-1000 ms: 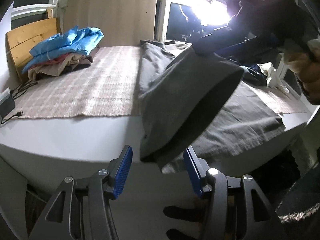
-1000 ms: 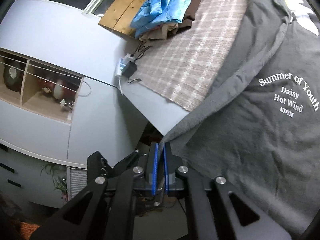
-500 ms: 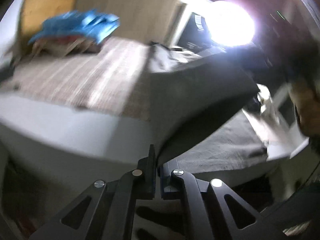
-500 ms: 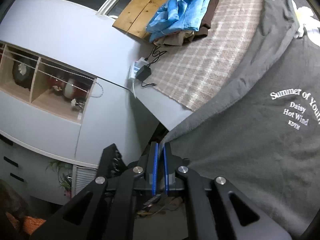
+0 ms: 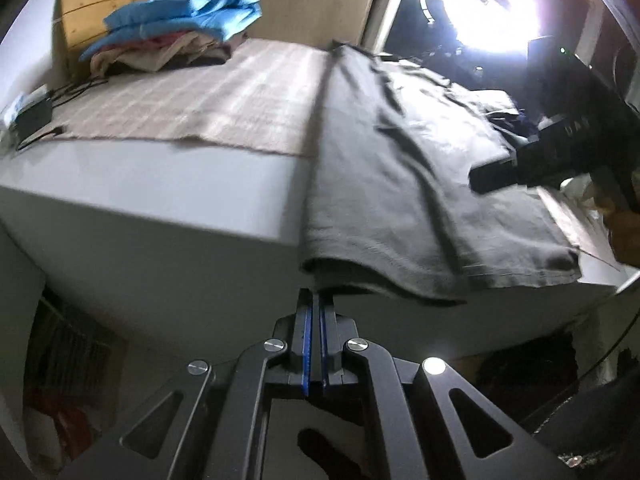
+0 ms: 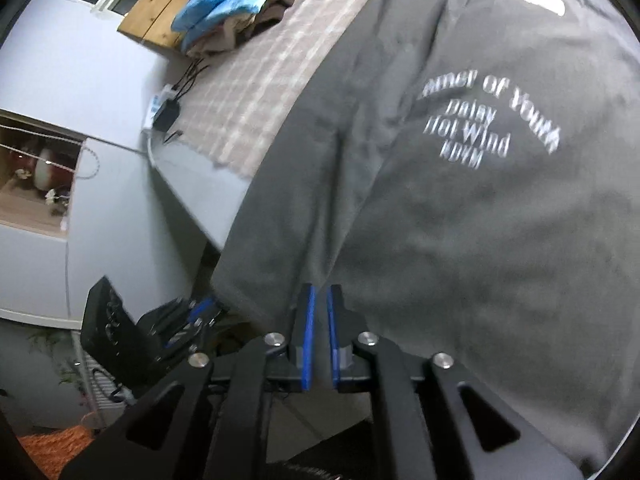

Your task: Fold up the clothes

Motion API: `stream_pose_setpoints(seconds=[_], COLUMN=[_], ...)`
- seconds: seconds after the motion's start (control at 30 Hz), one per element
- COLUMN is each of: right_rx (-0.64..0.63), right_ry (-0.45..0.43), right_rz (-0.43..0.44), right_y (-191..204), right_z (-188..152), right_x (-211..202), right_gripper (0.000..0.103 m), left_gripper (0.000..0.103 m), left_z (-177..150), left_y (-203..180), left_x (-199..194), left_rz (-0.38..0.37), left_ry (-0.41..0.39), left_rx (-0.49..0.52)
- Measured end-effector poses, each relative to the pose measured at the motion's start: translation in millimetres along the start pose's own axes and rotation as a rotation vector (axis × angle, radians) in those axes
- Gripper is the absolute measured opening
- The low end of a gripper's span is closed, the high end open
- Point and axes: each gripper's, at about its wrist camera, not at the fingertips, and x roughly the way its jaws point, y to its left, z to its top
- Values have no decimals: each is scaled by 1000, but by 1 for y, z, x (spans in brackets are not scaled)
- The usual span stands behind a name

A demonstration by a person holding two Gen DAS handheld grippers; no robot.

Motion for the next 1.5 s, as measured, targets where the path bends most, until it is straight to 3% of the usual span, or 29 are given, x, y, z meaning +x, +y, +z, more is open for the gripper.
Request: stream_pose_setpoints(seconds=[0.1,0.17,0.2,0.27,0.3,0.33,0.43,0.6,0.67,0.73,0.8,0.87,1.0,1.17,1.23,1.27,1.3,1.33,1.4,1.5], right_rx=[98,108,100,81,82,89,119,90,77,33,-27,-67,-94,-199,-224,-237,-251,-266,-287,-308], right_ry=[-30,-51,-69,-107,-126,-144,-179,-170,-165,-170,-158,-142,-146,-175,-144,-109,-74,-82,-141,-194], right_rz=[51,37,20,-15,-21,-22,-23,-48,-52,-41,-65,-71,-65,-168,-199,-234,-270,-309,-378,-305], right_y=[-28,-41,-46,-55,-62,-71,-92,-113,-117,-119,-115,-113,-113,-104,-102,-100,-99,-97,-93,-75], right_z=[32,56,69,95,110,126,167,223,239,246,248,248,249,248,248,247,247,244,233,202], right_x=[-10,-20,-26,-35,-39,-41,-41,-27,-18,-16,-13,-13,-27,-32,-21,-15,-9,-11,-26,-45], right_gripper=[22,29,29,40,43,46,46,46,46,45,38,6,6,6,8,15,17,18,23,23], left_gripper=[2,4,11,30,44,48,46,45,35,9,4,4,4,4,9,10,19,28,36,36], left_z=[-10,-14,-9,7,14,21,34,42,42,42,48,53,61,57,52,50,49,48,44,47], left_y=[2,-4,-15,-45,-60,-75,-105,-104,-105,-104,-102,-99,-110,-121,-119,-118,-118,-117,-111,-96], left_x=[-10,-22,-28,-34,-34,-28,-3,26,28,29,32,30,13,21,31,30,22,12,-11,-26], left_rz=[23,33,28,15,11,13,88,146,142,137,111,80,33,24,31,19,-14,-51,-85,-71], left_ry=[37,55,40,-21,-49,-62,-36,38,43,44,57,71,51,79,130,145,140,131,99,70], left_rx=[-9,-14,3,62,95,133,228,201,188,180,149,111,103,126,114,101,81,62,40,0])
